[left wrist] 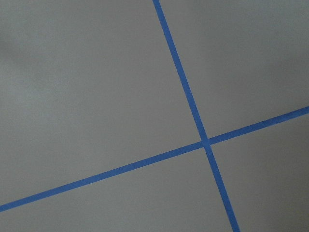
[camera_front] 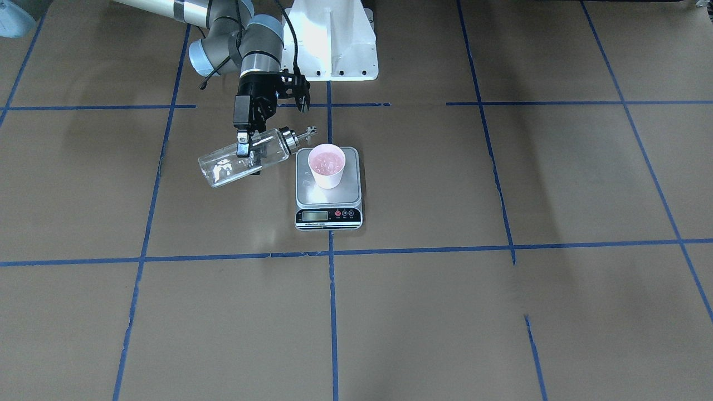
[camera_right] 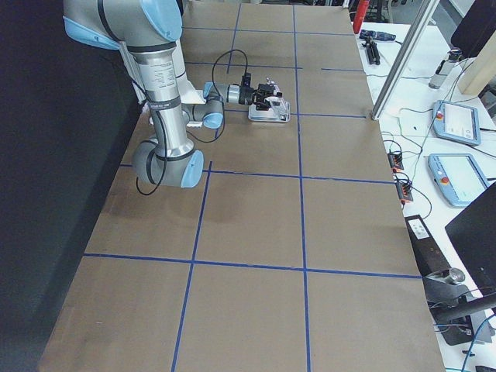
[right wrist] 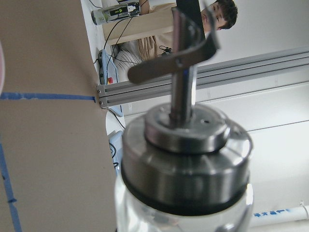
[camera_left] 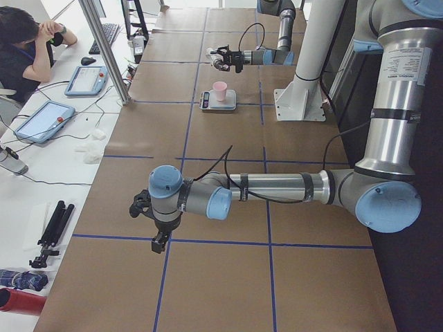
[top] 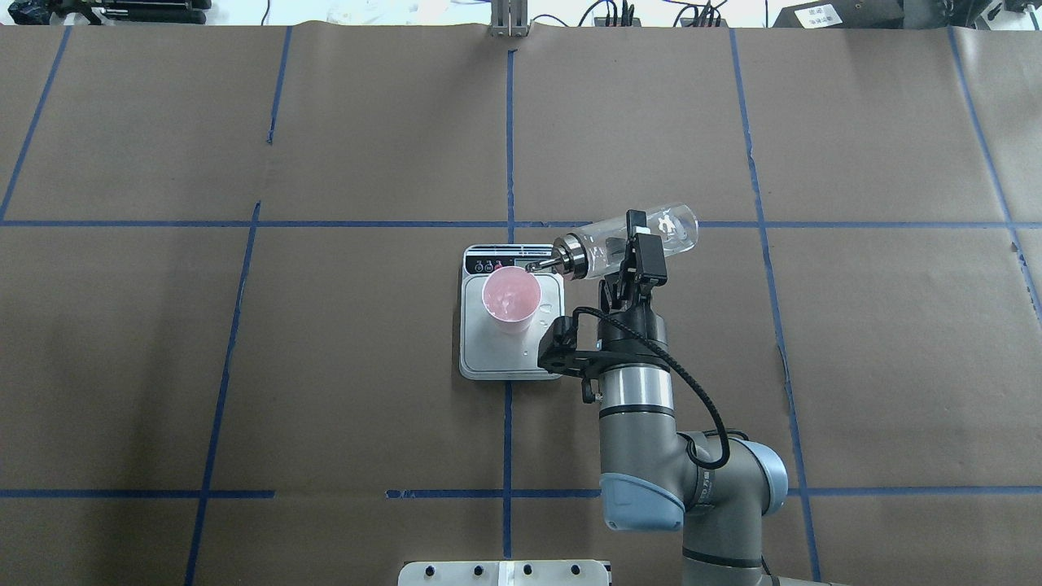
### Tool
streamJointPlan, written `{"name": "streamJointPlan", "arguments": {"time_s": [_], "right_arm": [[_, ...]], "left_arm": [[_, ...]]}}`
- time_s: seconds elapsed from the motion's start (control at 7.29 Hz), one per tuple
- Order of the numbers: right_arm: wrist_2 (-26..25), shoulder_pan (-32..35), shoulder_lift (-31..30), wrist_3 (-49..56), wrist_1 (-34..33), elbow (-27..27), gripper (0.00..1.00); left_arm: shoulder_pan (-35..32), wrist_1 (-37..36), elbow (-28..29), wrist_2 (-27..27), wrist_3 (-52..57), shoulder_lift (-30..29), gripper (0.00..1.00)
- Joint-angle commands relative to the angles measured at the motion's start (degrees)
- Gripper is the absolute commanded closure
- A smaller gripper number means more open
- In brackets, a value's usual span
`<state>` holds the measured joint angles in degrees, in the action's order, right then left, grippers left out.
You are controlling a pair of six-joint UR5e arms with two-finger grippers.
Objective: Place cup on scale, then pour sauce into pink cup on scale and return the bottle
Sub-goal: 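Turn the bottle upright and carry it back with the right gripper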
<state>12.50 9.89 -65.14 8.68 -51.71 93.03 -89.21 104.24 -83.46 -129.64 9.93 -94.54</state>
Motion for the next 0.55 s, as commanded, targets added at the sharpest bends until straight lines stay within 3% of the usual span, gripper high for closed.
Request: {"name": "streamJointPlan", "arguments": {"time_s": [0.0,0.41], "right_arm": [[2.3,0.3,-1.0,-13.3,3.8,0.1,1.0],[5.6,1.4,-2.2,-32.9,4.0,0.6,1.0]], "left_arm": [[0.0,0.0,-0.3,0.0,0.0,-0.1,0.0],[-0.1,-0.6,-1.6,0.0,-0.1,-0.6,0.0]]}}
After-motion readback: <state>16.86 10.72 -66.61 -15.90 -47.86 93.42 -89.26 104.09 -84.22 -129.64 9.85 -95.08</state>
